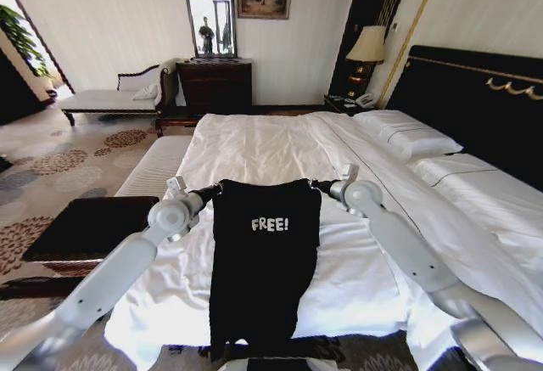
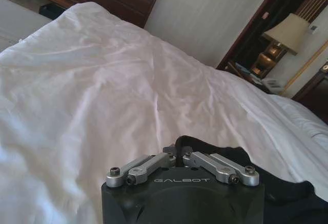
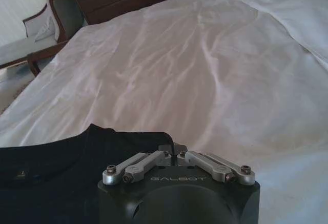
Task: Fold the clothes on the bed and place them into the basket.
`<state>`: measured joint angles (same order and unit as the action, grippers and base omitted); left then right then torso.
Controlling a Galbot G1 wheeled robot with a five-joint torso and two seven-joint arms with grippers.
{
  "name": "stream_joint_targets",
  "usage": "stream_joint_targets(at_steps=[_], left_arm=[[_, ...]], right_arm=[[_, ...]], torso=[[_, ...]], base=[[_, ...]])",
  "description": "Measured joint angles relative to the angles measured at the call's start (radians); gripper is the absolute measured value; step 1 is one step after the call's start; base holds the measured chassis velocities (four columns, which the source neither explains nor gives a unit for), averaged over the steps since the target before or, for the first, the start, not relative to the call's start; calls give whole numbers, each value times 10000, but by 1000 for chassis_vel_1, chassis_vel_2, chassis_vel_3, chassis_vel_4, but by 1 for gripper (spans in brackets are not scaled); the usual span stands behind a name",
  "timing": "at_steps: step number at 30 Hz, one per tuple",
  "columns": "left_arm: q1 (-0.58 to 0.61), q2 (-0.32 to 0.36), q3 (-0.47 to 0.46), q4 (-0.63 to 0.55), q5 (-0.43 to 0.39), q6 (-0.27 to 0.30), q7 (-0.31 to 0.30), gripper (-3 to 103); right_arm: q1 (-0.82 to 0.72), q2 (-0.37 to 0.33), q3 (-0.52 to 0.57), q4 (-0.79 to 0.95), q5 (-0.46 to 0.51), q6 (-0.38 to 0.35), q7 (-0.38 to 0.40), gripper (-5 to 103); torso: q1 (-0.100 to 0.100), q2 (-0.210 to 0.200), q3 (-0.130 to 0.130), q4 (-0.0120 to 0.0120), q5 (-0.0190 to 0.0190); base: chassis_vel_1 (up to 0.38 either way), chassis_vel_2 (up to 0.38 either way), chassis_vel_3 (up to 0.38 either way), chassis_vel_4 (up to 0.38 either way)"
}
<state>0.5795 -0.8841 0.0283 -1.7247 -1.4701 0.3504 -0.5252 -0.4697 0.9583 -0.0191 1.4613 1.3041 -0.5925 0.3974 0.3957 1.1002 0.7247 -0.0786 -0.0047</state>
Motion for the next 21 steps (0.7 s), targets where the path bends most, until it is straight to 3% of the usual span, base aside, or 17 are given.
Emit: stream_joint_targets(at_steps=[1, 4, 7, 9, 10, 12, 17, 21], left_arm=[[0, 0, 0, 0, 0, 0, 0, 0], [-1265, -1089, 814, 2235, 991, -59, 604, 0], [-1680, -1367, 1025, 2894, 1137, -63, 776, 0], [-2380, -1825, 1388, 4208, 1383, -74, 1023, 0], [-2380, -1825, 1388, 4208, 1383, -74, 1023, 0], [-2836, -2100, 1684, 5155, 1661, -92, 1193, 0], [-3274, -2471, 1830, 6305, 2057, -167, 1546, 0], [-3938, -3178, 1830, 7963, 2701, -303, 2119, 0]], right_arm=[[0, 0, 0, 0, 0, 0, 0, 0], [768, 1048, -653, -1894, -1047, 444, -519, 0], [1104, 1548, -862, -2618, -1496, 641, -715, 0], [1783, 2511, -1141, -3980, -2146, 946, -985, 0], [1783, 2511, -1141, -3980, -2146, 946, -985, 0], [2289, 3159, -1212, -4883, -2432, 1068, -1001, 0], [2756, 3655, -1144, -5792, -2720, 1190, -903, 0], [3037, 3988, -924, -7090, -3312, 1609, -1123, 0]], torso=[[0, 0, 0, 0, 0], [4, -1, 2, -6, 0], [5, -1, 2, -7, -1], [4, -1, 2, -3, 3], [4, -1, 2, -3, 3], [5, -2, 2, 6, 0], [3, -1, 1, 5, -3], [0, 0, 0, -4, 2]], base=[[0, 0, 0, 0], [0, 0, 0, 0], [0, 0, 0, 0], [0, 0, 0, 0], [0, 0, 0, 0], [0, 0, 0, 0], [0, 0, 0, 0], [0, 0, 0, 0]])
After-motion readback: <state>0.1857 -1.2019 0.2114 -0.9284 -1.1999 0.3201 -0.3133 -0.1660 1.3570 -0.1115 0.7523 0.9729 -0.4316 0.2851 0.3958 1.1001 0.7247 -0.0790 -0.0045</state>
